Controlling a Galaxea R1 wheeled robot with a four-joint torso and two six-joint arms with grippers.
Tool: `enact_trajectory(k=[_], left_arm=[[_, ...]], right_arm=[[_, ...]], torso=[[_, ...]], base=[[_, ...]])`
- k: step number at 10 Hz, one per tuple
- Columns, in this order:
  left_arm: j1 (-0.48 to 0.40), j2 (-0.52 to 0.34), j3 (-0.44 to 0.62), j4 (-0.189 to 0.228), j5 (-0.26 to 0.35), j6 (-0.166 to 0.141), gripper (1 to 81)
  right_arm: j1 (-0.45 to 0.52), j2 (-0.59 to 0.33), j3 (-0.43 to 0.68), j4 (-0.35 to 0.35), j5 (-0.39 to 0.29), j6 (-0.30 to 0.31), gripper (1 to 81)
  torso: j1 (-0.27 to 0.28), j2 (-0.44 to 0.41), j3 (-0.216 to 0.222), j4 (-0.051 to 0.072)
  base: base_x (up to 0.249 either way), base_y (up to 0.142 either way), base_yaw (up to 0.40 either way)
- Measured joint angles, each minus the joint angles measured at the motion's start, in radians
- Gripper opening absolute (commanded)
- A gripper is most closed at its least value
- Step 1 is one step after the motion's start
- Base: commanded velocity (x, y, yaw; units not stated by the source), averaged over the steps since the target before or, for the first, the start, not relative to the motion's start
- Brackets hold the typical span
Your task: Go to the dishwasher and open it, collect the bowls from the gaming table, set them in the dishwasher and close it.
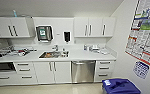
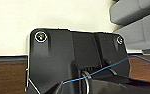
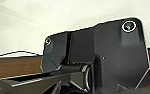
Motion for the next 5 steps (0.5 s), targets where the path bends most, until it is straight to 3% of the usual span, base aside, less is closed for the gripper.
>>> enact_trajectory(k=[5], left_arm=[[-0.003,-0.001,0.0,0.0,-0.001,0.0,81.1]], right_arm=[[0.003,-0.002,-0.001,0.0,0.004,0.0,81.1]], torso=[[0.001,0.0,0.0,0.0]], base=[[0.161,0.0,0.0]])
